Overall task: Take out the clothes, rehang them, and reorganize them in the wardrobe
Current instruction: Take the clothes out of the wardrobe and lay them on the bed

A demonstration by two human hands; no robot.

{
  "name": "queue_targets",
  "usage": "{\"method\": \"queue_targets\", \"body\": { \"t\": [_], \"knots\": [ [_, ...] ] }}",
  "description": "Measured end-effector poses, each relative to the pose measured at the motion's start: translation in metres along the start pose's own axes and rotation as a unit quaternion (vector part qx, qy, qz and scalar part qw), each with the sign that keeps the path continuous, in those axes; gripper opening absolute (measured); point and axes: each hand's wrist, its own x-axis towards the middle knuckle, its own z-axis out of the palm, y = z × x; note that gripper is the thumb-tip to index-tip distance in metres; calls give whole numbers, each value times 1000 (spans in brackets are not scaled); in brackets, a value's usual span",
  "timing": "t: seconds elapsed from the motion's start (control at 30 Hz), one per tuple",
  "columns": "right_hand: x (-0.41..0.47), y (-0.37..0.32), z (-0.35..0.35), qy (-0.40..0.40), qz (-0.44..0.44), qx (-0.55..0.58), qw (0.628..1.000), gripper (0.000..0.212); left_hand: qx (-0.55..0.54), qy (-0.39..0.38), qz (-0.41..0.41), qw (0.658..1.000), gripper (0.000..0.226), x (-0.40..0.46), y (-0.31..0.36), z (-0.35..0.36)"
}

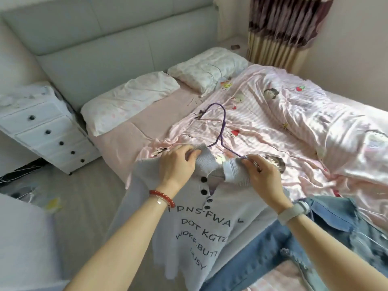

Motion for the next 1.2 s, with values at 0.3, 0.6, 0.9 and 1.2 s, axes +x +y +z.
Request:
{"method": "queue_targets", "body": {
  "t": [0.3,0.6,0.9,1.2],
  "knots": [
    [133,180,-50,122,154,-13,980,22,39,-170,18,985,41,125,74,210],
    [137,354,-2,-108,253,-199,940,47,196,-500,-54,842,58,14,-7,342],
    [62,361,63,-301,241,-325,863,54,207,-556,-23,804,55,-4,-53,364],
    [46,219,108,-239,92,-224,940,47,184,-239,-12,953,43,6,-74,242]
  ]
}}
